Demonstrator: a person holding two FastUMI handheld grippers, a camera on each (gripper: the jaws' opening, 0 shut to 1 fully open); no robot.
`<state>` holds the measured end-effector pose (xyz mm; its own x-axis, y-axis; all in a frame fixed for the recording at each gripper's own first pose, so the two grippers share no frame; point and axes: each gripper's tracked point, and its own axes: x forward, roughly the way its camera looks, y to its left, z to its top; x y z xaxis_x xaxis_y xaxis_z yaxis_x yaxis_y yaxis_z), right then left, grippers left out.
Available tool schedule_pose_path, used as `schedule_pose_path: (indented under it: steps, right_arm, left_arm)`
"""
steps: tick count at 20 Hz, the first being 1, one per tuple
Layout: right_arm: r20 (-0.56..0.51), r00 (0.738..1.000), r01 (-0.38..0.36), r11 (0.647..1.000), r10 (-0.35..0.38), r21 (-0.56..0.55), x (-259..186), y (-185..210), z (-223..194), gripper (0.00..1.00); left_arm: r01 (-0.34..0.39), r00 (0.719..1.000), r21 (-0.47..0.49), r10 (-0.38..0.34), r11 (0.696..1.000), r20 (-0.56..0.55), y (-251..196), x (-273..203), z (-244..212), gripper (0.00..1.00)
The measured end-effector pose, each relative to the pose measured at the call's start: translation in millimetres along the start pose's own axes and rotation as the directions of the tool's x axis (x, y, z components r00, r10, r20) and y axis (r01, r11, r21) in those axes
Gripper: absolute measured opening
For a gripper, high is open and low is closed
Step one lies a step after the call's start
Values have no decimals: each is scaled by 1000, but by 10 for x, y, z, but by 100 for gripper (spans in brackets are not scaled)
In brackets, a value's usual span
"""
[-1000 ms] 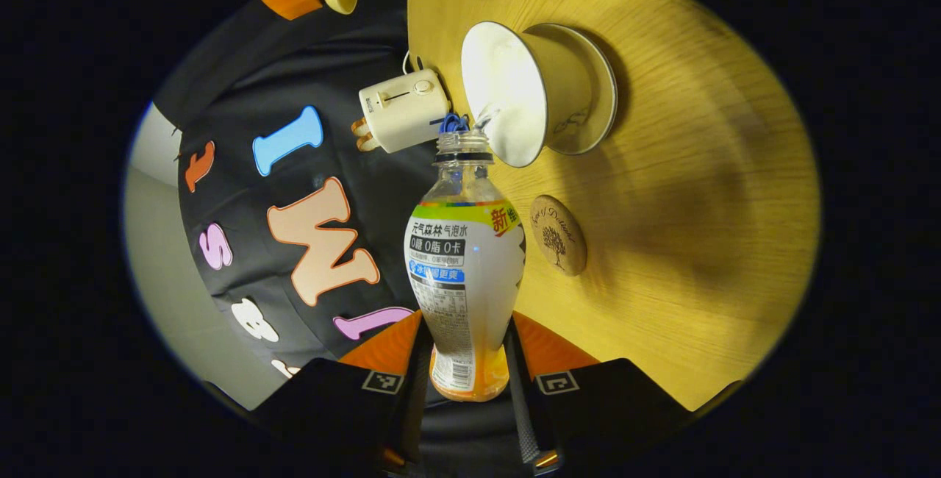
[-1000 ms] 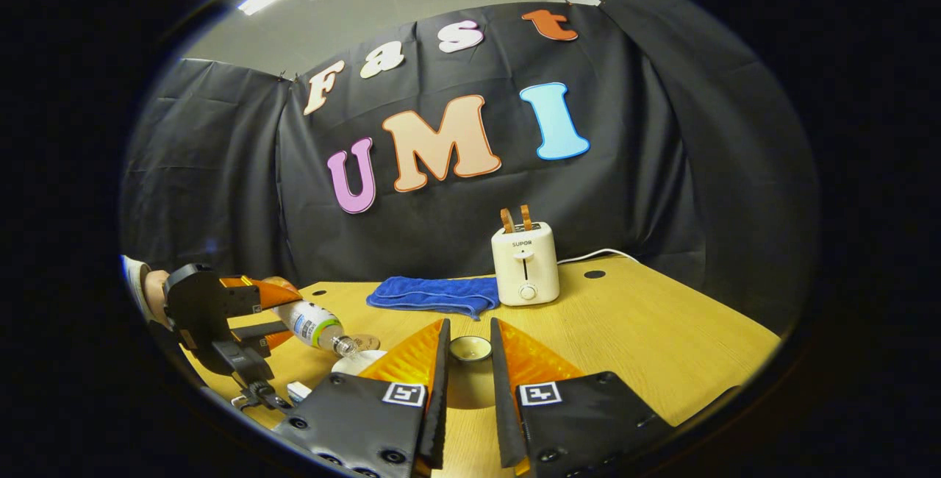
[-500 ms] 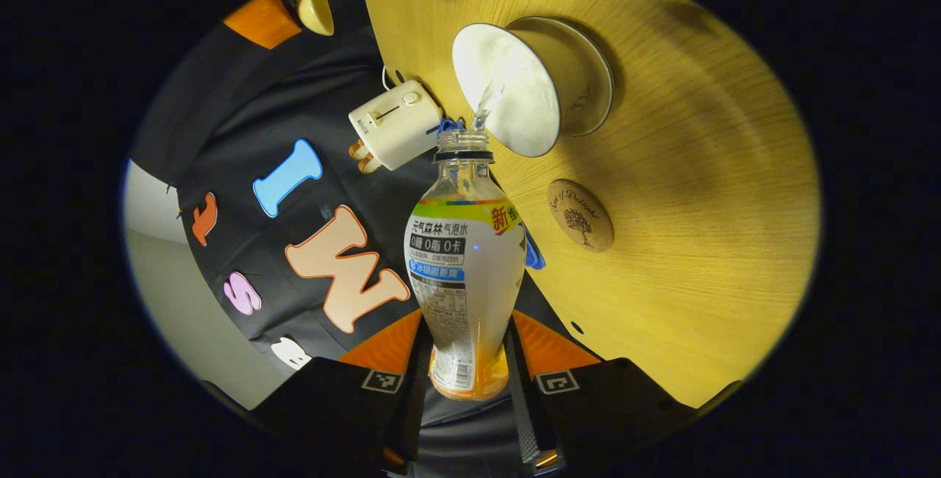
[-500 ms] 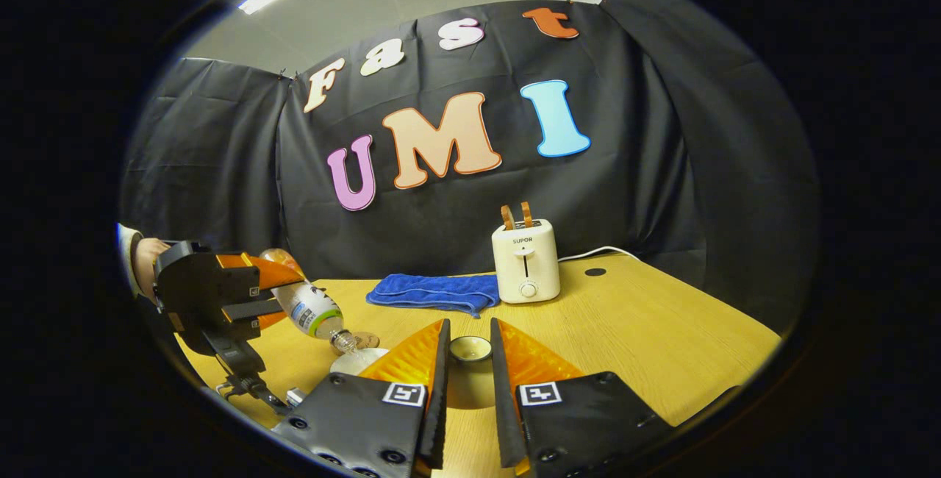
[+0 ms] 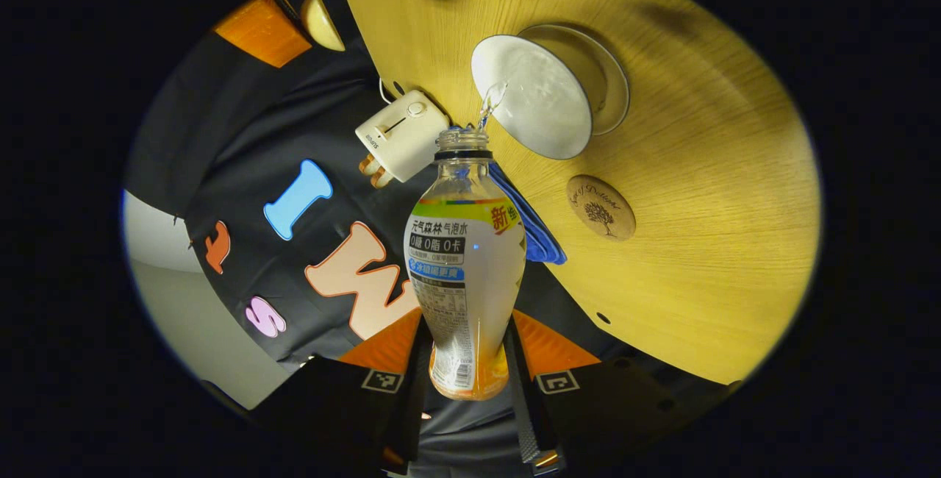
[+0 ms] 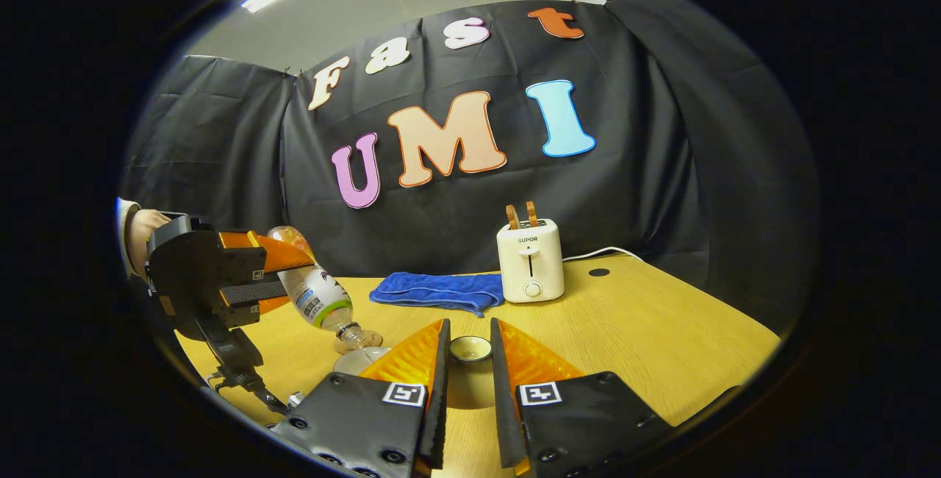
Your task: Open the teacup lid with one hand, grasp the water bottle and pour water into the teacup with the other hand; after pouring, place the water bottle on the coaster and then close the teacup lid.
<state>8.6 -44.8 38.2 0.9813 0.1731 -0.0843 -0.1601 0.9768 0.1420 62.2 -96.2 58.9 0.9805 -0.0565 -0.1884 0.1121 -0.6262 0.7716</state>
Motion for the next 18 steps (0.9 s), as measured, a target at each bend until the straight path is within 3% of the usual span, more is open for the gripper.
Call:
schedule_pose_path:
  steps: [18]
  right_arm:
    - [-14, 1000, -4, 1000, 3, -9, 27, 39, -63, 32]
  left_arm:
    - [120, 993, -28, -120, 992, -3, -546, 37, -44, 50]
